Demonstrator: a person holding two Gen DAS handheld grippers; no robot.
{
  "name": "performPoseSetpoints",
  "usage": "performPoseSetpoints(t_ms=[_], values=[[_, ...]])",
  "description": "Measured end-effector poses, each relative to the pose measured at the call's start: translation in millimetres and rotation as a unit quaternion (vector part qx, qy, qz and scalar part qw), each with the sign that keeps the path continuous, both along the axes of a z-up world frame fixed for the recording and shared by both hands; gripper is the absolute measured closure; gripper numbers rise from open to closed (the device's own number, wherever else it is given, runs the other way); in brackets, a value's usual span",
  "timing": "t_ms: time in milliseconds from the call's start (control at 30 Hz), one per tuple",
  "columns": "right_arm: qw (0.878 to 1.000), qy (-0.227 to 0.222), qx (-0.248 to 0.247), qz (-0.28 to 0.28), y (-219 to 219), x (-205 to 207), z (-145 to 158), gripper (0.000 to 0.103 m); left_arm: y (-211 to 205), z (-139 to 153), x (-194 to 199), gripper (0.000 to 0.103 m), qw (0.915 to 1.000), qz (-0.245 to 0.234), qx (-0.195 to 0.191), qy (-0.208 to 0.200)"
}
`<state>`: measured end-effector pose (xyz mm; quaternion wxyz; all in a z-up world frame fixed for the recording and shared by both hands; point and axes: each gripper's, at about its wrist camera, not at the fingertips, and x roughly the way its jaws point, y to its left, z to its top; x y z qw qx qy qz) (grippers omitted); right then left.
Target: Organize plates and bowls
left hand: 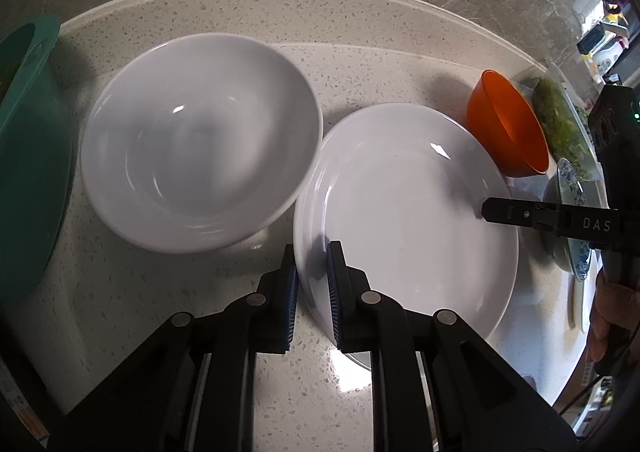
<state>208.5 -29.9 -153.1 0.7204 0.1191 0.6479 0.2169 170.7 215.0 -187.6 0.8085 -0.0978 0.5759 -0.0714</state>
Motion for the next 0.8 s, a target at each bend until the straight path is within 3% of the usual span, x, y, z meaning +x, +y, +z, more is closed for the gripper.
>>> performPoseSetpoints(t_ms=[400, 667, 800], values=[[1.0, -0.021, 0.008, 0.002, -4, -15, 14, 0.09, -8, 21, -20, 0.091, 0.9998, 0.0, -0.003, -0.018], [0.998, -0.058, 0.034, 0.008, -8, -44, 56, 0.09, -9, 57, -53, 0.091, 0.999, -0.002, -0.015, -0.042], [0.996, -0.079, 0.048, 0.013, -14, -71, 77, 0.09, -12, 73, -89, 0.091, 0.9985, -0.01, -0.025, -0.049]])
